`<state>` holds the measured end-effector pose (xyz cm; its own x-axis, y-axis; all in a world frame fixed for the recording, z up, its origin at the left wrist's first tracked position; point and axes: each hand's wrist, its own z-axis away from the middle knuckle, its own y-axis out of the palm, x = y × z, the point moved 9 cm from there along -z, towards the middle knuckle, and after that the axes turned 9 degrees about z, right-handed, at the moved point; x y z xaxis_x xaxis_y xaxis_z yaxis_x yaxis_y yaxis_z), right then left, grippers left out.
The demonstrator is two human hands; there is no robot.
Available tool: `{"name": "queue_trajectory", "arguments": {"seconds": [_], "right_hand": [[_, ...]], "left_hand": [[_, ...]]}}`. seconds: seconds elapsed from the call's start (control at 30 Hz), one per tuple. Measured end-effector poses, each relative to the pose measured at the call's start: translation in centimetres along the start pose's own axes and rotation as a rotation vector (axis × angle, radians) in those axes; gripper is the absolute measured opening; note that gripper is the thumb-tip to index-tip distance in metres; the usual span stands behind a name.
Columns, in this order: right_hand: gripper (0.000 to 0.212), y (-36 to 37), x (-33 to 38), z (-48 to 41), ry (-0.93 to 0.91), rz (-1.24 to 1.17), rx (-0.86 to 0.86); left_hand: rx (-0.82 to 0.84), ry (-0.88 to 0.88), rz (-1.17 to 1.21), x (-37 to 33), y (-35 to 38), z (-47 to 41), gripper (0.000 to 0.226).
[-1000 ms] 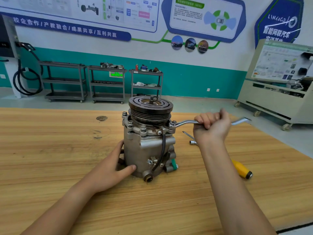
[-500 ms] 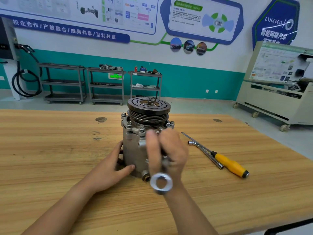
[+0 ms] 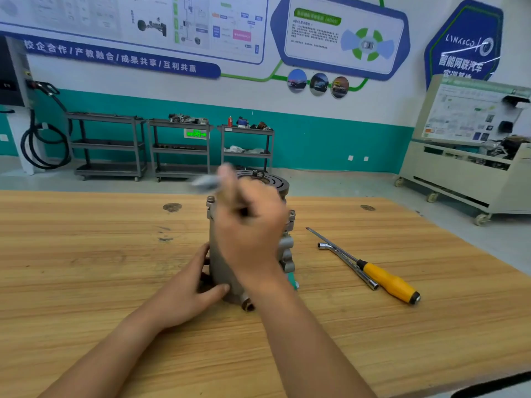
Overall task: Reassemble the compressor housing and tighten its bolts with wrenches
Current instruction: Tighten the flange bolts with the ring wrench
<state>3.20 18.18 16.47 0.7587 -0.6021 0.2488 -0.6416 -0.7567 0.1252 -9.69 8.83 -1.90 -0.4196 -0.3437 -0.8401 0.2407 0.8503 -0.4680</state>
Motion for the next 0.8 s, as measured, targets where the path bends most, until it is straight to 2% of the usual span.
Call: {"name": "queue_trajectory", "arguments": {"seconds": [0.07, 0.1, 0.2, 0.27, 0.33, 0.43, 0.57, 0.7, 0.8], "right_hand": [[0.043, -3.4, -0.4, -3.2, 0.173, -0.564, -0.145], [0.048, -5.0, -1.3, -4.7, 0.248, -0.743, -0.197], [0.060, -6.7, -5.2, -8.3, 0.514, -1.054, -0.152], [0.054, -5.6, -9.7, -7.3, 0.812, -1.061, -0.137], [0.047, -4.1, -14.0, -4.5, 1.090, -0.954, -0.148], [0.044, -2.9, -18.4, -0.7, 1.348, -0.984, -0.223], [0.043, -2.0, -20.7, 0.9, 1.472, -1.019, -0.216], [0.049, 0.1, -21.1, 0.2, 1.525, -0.975, -0.031], [0.046, 1.6, -21.1, 0.6, 1.580, -0.931, 0.060]], "left_hand": [[0.023, -0.055, -0.005, 0.7, 0.0, -0.1, 0.077], [0.028, -0.061, -0.010, 0.8, 0.0, -0.1, 0.082], [0.036, -0.072, -0.021, 0.7, 0.2, 0.1, 0.088], [0.028, -0.072, -0.028, 0.6, 0.2, 0.0, 0.089], [0.020, -0.076, -0.026, 0.6, 0.1, 0.0, 0.090], [0.033, -0.077, -0.030, 0.4, 0.1, 0.1, 0.088], [0.029, -0.075, -0.028, 0.5, 0.0, 0.1, 0.085], [0.013, -0.077, -0.020, 0.6, -0.1, 0.1, 0.081], [0.003, -0.077, -0.013, 0.7, -0.1, 0.1, 0.080]]}}
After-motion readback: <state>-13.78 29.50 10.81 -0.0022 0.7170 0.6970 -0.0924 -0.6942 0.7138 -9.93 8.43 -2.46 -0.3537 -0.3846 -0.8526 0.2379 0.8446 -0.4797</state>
